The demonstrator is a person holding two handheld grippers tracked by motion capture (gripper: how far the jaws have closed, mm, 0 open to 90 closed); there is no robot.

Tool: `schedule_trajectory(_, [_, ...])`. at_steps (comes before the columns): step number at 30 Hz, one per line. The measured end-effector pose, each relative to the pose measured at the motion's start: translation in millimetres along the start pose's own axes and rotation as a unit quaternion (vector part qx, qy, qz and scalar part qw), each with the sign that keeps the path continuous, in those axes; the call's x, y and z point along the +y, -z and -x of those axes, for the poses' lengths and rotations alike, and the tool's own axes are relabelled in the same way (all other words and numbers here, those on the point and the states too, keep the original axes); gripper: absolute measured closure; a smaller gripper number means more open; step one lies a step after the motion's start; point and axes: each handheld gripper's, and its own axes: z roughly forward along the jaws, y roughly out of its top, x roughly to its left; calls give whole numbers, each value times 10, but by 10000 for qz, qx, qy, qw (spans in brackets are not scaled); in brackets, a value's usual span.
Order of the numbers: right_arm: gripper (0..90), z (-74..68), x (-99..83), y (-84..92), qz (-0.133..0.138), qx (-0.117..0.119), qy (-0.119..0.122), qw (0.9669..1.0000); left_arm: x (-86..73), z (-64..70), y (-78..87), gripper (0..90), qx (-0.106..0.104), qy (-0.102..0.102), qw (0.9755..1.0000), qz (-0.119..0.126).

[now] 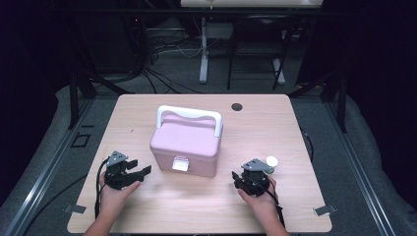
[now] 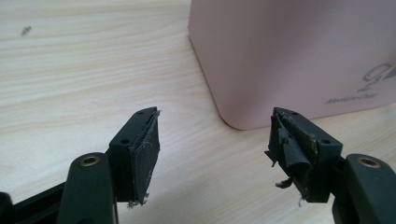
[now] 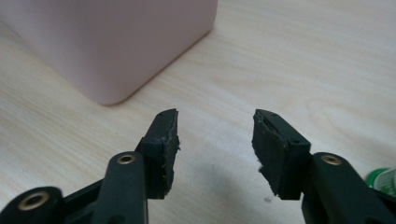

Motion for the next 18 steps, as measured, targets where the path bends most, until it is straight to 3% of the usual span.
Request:
schedule_trajectory(6, [542,-8,2,6,53,11,55,10000,-30,-21,-23,435,11,-183,9998,80])
schedule_trajectory(10, [543,-45,10,26,165,45,189,9997,-30,-9,-8,446,37,-268,9996,116])
schedule_trajectory(13, [537,-74,19,37,235,-34,266,9994,-24,-8,-26,437,50,-231,9997,21])
schedule_trajectory(15, [526,-87,27,40,276,-56,342,9990,-17,-13,-45,485,-16,-149,9998,-158])
schedule_trajectory(18, [527,-97,31,4,280,-34,323,9991,-3,-16,-71,489,41,-124,9999,-76])
